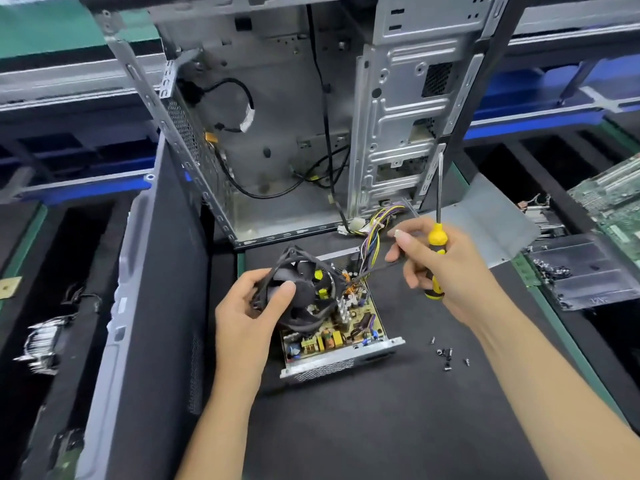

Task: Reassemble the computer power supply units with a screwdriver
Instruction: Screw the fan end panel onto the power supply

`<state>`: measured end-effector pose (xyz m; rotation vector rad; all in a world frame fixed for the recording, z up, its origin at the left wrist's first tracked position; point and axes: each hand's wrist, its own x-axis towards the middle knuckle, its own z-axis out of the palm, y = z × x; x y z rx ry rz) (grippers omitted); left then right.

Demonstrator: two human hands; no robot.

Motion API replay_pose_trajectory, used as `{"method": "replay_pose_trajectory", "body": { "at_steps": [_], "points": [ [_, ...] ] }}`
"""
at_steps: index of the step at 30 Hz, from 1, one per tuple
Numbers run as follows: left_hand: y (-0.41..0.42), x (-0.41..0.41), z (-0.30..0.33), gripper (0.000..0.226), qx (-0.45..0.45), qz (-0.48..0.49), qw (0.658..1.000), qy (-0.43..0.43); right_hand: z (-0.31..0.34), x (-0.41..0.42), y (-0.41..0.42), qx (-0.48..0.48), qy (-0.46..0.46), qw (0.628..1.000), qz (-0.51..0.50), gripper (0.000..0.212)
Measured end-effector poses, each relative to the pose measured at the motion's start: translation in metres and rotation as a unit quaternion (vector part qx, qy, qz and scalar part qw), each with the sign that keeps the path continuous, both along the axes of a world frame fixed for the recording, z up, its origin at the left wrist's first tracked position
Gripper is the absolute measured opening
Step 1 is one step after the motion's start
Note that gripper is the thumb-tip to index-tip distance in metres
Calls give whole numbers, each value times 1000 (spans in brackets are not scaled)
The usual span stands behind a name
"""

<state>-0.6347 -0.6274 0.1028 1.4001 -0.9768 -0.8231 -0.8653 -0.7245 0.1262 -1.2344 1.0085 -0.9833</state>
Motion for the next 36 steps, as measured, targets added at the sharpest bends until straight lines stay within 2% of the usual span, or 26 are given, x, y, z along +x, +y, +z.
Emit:
{"method": "replay_pose_trajectory", "body": {
  "at_steps": [4,8,11,14,17,18,20,22,24,26,27,29,32,36],
  "points": [
    [1,0,-2,31,27,-91,996,-3,13,10,0,-1,-50,999,-16,20],
    [5,-1,-5,35,35,-162,986,18,36,30,-4,-32,-81,996,22,10],
    [6,4,-3,46,24,-152,988,20,47,43,-8,-36,-60,997,45,8],
    [5,5,-3,43,16,-109,993,31,53,47,-10,-26,-48,997,53,11],
    [3,3,-6,44,34,-43,998,34,59,47,-10,0,-91,994,66,7],
    [2,3,-5,41,42,-27,997,50,61,48,-9,11,-112,991,72,6],
    [-1,2,-3,36,46,-41,989,136,66,53,-7,24,-151,985,82,5],
    [0,1,-2,50,23,-70,981,178,70,58,-6,20,-180,980,77,4],
    [4,2,-3,84,-3,-95,987,128,72,60,-6,16,-195,980,41,10],
    [8,4,-4,110,-14,-130,991,3,71,58,-6,22,-197,980,-11,8],
    [10,4,-6,116,-16,-143,987,-73,69,57,-5,34,-202,978,-29,7],
    [11,3,-7,115,-11,-147,972,-181,66,55,-2,69,-228,971,-36,10],
    [8,-3,-3,109,-9,-115,961,-253,62,52,2,85,-244,966,-16,16],
    [9,-3,3,92,1,-57,944,-326,66,49,4,36,-161,986,0,19]
  ]
}}
